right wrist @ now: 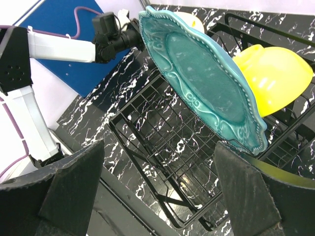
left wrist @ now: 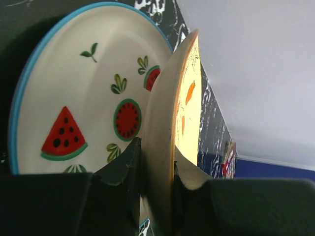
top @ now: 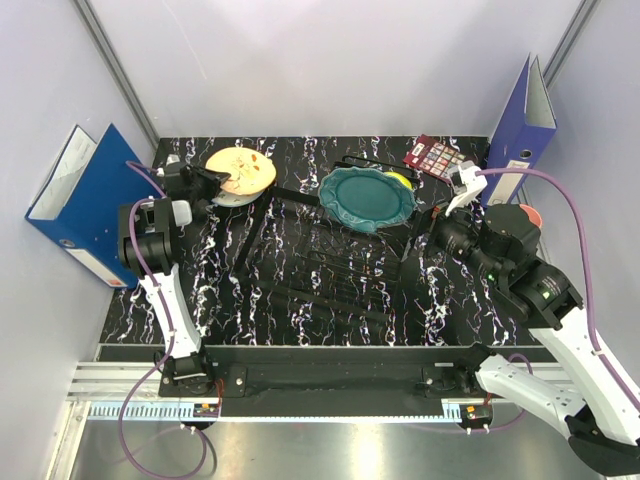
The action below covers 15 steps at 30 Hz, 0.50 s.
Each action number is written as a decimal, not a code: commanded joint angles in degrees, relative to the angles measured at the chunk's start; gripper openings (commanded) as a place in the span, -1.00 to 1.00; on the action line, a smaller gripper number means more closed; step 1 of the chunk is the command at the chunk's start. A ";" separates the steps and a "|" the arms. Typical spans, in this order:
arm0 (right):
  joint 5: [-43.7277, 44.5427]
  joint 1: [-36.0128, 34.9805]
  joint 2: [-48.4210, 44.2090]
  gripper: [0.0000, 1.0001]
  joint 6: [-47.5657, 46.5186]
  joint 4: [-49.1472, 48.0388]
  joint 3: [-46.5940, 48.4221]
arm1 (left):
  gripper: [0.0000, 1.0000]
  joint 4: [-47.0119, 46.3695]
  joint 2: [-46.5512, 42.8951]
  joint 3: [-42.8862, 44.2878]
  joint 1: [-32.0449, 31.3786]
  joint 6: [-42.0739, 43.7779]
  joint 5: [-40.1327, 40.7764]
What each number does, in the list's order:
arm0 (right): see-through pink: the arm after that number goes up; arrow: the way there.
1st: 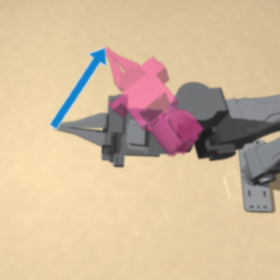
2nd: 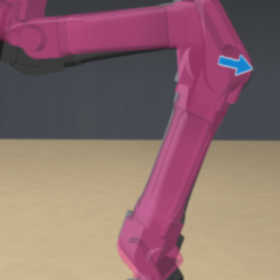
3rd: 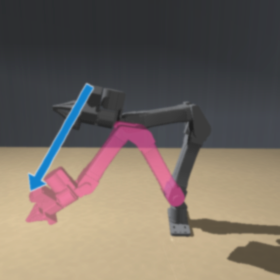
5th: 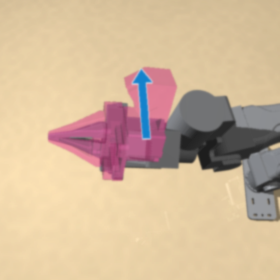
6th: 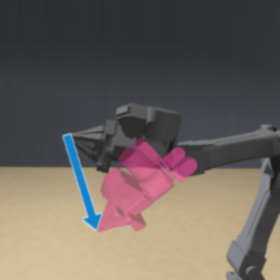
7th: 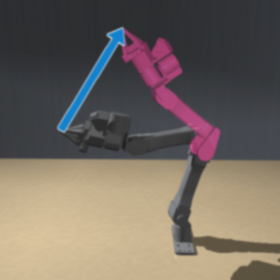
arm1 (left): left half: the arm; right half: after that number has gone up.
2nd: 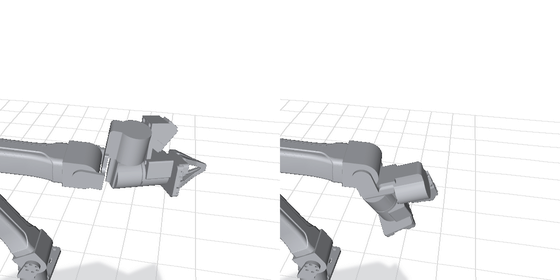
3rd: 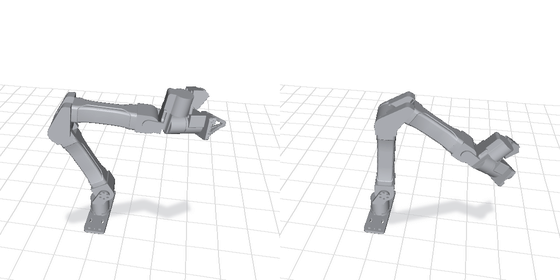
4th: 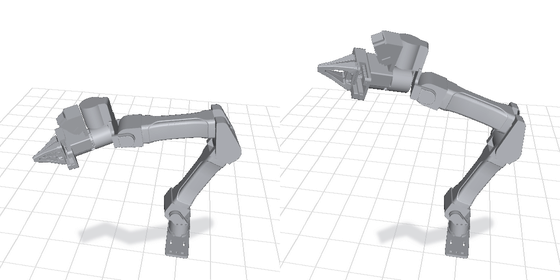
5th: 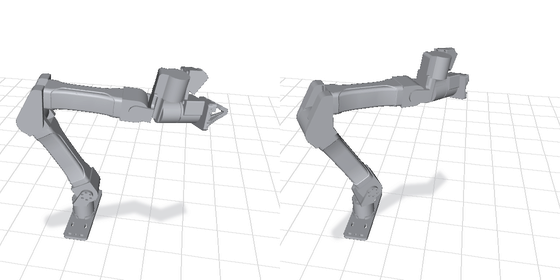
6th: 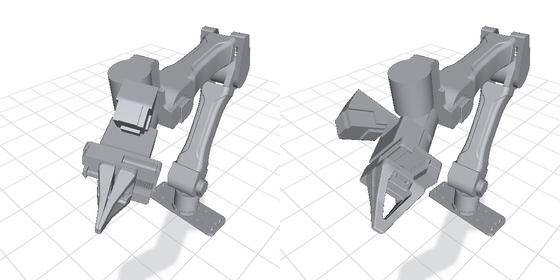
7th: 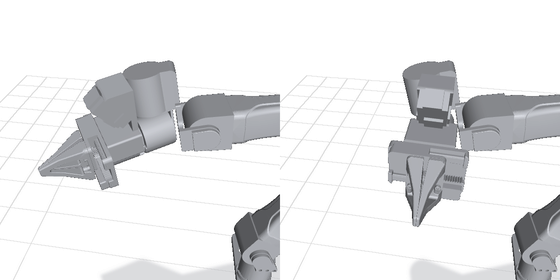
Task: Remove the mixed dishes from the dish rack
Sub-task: Place the plate at the center of the board.
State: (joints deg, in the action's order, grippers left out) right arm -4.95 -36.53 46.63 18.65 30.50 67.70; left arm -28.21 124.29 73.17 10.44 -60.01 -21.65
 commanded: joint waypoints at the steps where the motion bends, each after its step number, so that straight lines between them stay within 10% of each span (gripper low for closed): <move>1: 1.79 -0.12 -1.28 1.00 -0.46 -3.26 -0.90 | -1.00 -6.42 -0.80 2.33 0.81 -2.57 1.17; 9: 2.05 -0.03 -1.37 1.00 -0.11 -3.25 -1.61 | -0.94 -0.99 0.78 4.87 1.16 -3.54 2.14; 15: 2.23 -0.12 -1.28 0.99 -0.02 -3.34 -1.96 | -0.09 5.26 1.83 7.16 1.78 -4.41 1.35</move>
State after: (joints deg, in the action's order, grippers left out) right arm -4.32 -36.53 45.60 18.70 29.74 65.89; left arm -22.74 125.91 76.62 11.20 -62.96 -20.82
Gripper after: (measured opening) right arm 0.994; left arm 0.352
